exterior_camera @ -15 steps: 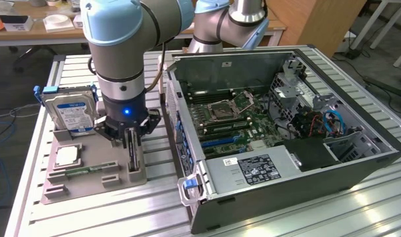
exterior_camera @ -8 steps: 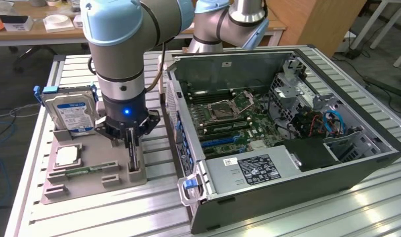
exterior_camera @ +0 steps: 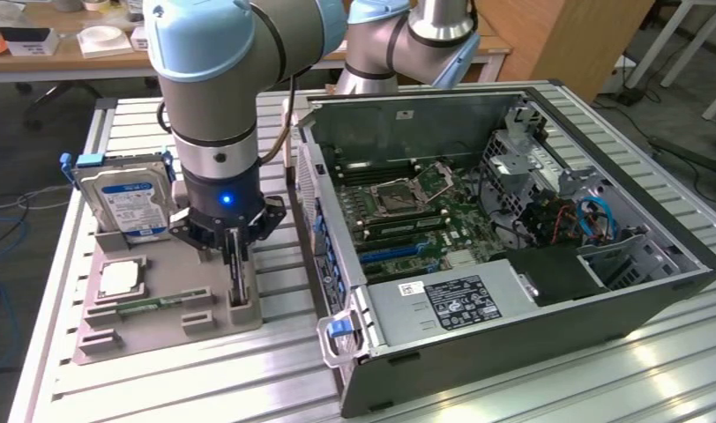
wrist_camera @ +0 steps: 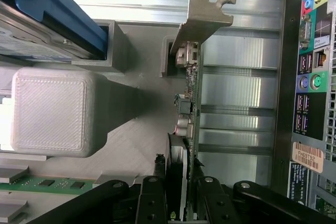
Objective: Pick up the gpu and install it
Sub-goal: 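Pick up the gpu and move the gpu toward the slot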
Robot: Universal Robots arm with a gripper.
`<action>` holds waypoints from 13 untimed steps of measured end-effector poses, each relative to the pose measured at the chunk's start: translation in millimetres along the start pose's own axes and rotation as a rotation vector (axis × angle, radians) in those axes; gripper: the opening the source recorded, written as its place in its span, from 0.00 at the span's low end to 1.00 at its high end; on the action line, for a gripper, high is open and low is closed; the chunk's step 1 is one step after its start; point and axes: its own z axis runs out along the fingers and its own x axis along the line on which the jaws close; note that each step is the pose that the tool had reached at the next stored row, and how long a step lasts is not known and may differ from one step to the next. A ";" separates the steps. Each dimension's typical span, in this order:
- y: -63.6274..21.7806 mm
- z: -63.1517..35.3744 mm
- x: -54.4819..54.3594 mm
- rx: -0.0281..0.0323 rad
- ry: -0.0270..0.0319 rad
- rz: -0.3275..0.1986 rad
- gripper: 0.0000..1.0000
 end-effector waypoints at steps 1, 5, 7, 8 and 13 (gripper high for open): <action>0.0 0.0 0.0 0.0000 0.0000 0.000 0.29; 0.0 0.0 0.0 0.0000 0.0001 0.000 0.27; 0.0 0.0 0.0 0.0000 0.0001 0.000 0.27; 0.0 0.0 0.1 0.0000 0.0001 0.000 0.27; 0.0 0.0 0.0 0.0000 0.0001 0.000 0.27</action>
